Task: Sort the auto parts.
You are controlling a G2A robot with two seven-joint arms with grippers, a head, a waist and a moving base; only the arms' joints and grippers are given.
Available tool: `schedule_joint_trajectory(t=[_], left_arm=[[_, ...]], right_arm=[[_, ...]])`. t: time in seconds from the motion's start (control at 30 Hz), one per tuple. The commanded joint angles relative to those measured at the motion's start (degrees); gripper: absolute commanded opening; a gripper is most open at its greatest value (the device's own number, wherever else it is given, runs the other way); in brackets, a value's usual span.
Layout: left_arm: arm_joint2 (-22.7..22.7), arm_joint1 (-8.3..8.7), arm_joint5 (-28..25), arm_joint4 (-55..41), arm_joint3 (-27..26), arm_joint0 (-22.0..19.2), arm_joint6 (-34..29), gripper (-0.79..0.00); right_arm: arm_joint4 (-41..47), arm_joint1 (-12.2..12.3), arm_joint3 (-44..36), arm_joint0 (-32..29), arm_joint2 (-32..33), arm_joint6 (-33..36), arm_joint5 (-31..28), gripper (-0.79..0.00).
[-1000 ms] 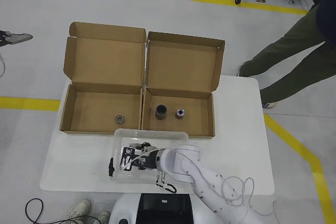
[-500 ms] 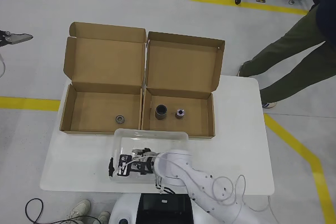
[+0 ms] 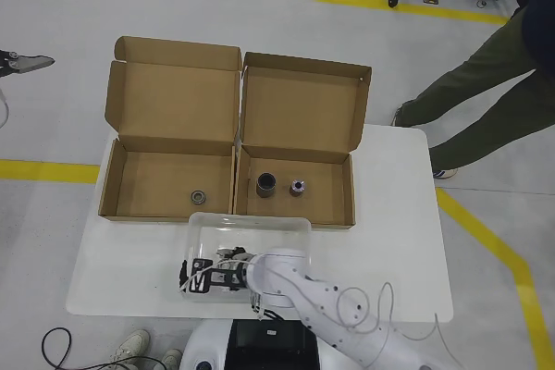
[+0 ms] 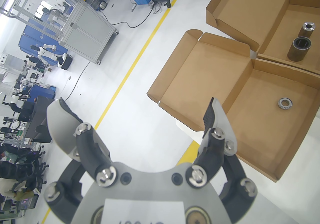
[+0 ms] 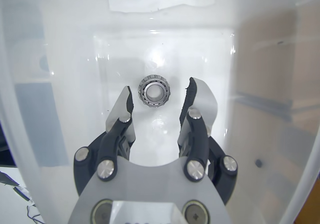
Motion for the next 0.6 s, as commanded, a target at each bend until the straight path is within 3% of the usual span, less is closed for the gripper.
schedule_joint_trajectory(t=[0.0, 0.23, 0.4, 0.57], left_arm=[[0.0, 0.00, 0.0, 0.0, 0.0, 0.0, 0.0, 0.000], [0.0, 0.00, 0.0, 0.0, 0.0, 0.0, 0.0, 0.000], [0.0, 0.00, 0.0, 0.0, 0.0, 0.0, 0.0, 0.000], [0.0, 0.00, 0.0, 0.0, 0.0, 0.0, 0.0, 0.000]], right_arm=[[0.0, -0.2, 0.5, 0.3, -0.3, 0.0, 0.3, -0.419], [0.0, -0.9, 2.2, 1.4, -1.5, 0.4, 1.0, -0.428], [0.0, -1.3, 3.1, 2.1, -2.2, 0.4, 1.8, -0.474], [-0.5, -1.9, 4.2, 2.8, -3.0, 1.1, 2.6, -0.570]])
